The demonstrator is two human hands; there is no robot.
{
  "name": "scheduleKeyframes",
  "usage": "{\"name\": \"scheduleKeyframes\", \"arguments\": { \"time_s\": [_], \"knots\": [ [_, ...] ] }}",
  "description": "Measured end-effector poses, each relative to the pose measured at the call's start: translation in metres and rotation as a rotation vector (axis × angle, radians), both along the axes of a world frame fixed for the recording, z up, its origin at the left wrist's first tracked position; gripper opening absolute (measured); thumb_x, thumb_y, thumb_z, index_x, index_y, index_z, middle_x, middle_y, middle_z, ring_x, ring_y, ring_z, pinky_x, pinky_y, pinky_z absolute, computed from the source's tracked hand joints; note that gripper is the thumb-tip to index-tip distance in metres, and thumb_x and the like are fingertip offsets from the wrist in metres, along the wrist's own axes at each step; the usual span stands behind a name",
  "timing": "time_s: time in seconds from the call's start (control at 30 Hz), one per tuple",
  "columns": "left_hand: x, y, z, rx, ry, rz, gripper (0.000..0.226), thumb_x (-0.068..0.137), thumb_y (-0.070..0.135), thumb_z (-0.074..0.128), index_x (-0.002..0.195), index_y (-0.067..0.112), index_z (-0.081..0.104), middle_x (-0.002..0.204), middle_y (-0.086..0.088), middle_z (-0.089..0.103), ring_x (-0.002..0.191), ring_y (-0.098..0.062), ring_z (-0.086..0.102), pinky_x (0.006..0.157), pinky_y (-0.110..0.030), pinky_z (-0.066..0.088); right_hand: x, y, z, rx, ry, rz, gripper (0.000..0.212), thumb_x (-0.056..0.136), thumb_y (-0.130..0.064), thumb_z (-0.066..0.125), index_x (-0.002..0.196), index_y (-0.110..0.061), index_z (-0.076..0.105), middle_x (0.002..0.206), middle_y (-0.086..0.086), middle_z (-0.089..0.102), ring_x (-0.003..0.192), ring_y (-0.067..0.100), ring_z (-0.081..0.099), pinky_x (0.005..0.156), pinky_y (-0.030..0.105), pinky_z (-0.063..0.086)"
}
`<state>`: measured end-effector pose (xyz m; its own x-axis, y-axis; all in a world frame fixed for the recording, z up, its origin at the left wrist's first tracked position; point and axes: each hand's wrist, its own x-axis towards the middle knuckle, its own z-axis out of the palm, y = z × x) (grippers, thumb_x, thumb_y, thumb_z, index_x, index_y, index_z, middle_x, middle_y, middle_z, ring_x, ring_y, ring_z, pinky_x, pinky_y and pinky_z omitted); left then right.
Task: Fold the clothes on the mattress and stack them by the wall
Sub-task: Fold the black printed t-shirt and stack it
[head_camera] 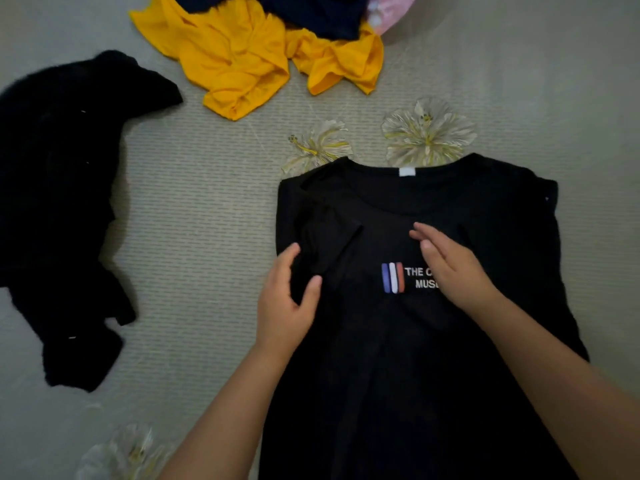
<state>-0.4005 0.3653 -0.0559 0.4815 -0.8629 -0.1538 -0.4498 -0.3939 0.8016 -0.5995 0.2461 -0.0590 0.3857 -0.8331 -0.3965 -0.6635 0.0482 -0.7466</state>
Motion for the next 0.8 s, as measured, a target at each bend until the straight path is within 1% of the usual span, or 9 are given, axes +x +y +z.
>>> {"name": "scheduleKeyframes", "arguments": {
  "time_s": [0.07, 0.13, 0.23, 0.33, 0.4, 0.5, 0.6, 0.7, 0.8],
  "knots": [
    [0.000, 0.001, -0.014, 0.132, -0.215, -0.060, 0.063, 0.089, 0.025, 0.057, 0.140, 0.001, 0.028, 0.148, -0.012, 0.028, 0.140, -0.026, 0.020, 0.112, -0.030, 0.014, -0.019, 0.017, 0.003, -0.107, 0.153, 0.094, 0.039, 0.095, -0.011, 0.045, 0.133, -0.006, 0.045, 0.137, 0.010, 0.048, 0.131, 0.017, 0.038, 0.101, 0.013, 0.021],
    [-0.001, 0.002, -0.033, 0.372, -0.455, -0.299, 0.067, 0.093, 0.040, 0.043, 0.146, 0.010, 0.014, 0.155, -0.008, 0.005, 0.143, -0.024, -0.003, 0.114, -0.039, 0.000, -0.038, 0.041, 0.000, -0.268, 0.320, 0.192, 0.039, 0.091, -0.009, 0.053, 0.128, -0.002, 0.050, 0.136, 0.014, 0.048, 0.133, 0.029, 0.036, 0.109, 0.037, 0.024],
    [-0.006, 0.005, -0.054, 0.530, -0.600, -0.504, 0.067, 0.093, 0.050, 0.030, 0.147, 0.021, 0.003, 0.156, -0.002, -0.007, 0.142, -0.020, -0.011, 0.113, -0.044, -0.005, -0.067, 0.087, -0.012, -0.396, 0.538, 0.334, 0.045, 0.080, -0.018, 0.064, 0.121, -0.003, 0.058, 0.132, 0.021, 0.051, 0.124, 0.042, 0.044, 0.095, 0.063, 0.033],
    [-0.005, 0.006, -0.059, 0.541, -0.606, -0.502, 0.065, 0.093, 0.048, 0.032, 0.147, 0.022, 0.007, 0.156, -0.002, -0.004, 0.143, -0.021, -0.008, 0.112, -0.047, -0.004, -0.093, 0.128, -0.023, -0.214, 0.609, 0.344, 0.052, 0.085, -0.025, 0.062, 0.133, -0.011, 0.048, 0.146, 0.017, 0.034, 0.135, 0.039, 0.028, 0.104, 0.061, 0.022],
    [-0.006, 0.007, -0.057, 0.527, -0.634, -0.497, 0.065, 0.093, 0.046, 0.036, 0.147, 0.020, 0.011, 0.156, -0.005, 0.001, 0.143, -0.025, -0.005, 0.111, -0.051, -0.001, -0.113, 0.150, -0.026, -0.233, 0.615, 0.349, 0.047, 0.084, -0.025, 0.061, 0.127, -0.007, 0.053, 0.140, 0.021, 0.042, 0.128, 0.043, 0.038, 0.099, 0.062, 0.029],
    [-0.022, 0.025, -0.044, 0.282, -0.652, -0.521, 0.063, 0.089, 0.039, 0.048, 0.141, 0.006, 0.031, 0.148, -0.024, 0.024, 0.138, -0.041, 0.017, 0.107, -0.060, 0.012, -0.148, 0.180, -0.022, -0.322, 0.604, 0.281, 0.049, 0.082, -0.029, 0.043, 0.117, 0.000, 0.060, 0.127, 0.026, 0.053, 0.115, 0.048, 0.050, 0.089, 0.063, 0.037],
    [-0.056, 0.075, -0.039, 0.103, -0.699, -0.681, 0.059, 0.086, 0.041, 0.042, 0.127, -0.002, 0.042, 0.130, -0.033, 0.045, 0.120, -0.052, 0.042, 0.095, -0.064, 0.027, -0.188, 0.211, -0.017, -0.330, 0.666, 0.073, 0.050, 0.082, -0.027, 0.045, 0.114, 0.009, 0.058, 0.123, 0.032, 0.053, 0.112, 0.051, 0.050, 0.088, 0.064, 0.038],
    [-0.098, 0.140, -0.040, 0.179, -0.665, -0.812, 0.060, 0.095, 0.051, 0.014, 0.122, 0.004, 0.038, 0.124, -0.027, 0.054, 0.113, -0.046, 0.051, 0.088, -0.064, 0.036, -0.221, 0.236, -0.017, -0.161, 0.704, -0.252, 0.046, 0.081, -0.017, 0.067, 0.113, 0.013, 0.054, 0.116, 0.033, 0.054, 0.108, 0.048, 0.052, 0.089, 0.054, 0.042],
    [-0.126, 0.198, -0.038, 0.284, -0.591, -0.802, 0.064, 0.095, 0.053, 0.008, 0.121, 0.003, 0.039, 0.122, -0.024, 0.057, 0.119, -0.039, 0.048, 0.104, -0.050, 0.028, -0.233, 0.247, -0.019, 0.058, 0.576, -0.520, 0.038, 0.078, -0.018, 0.071, 0.103, 0.009, 0.061, 0.115, 0.024, 0.051, 0.111, 0.036, 0.045, 0.097, 0.045, 0.038]
  ]
}}
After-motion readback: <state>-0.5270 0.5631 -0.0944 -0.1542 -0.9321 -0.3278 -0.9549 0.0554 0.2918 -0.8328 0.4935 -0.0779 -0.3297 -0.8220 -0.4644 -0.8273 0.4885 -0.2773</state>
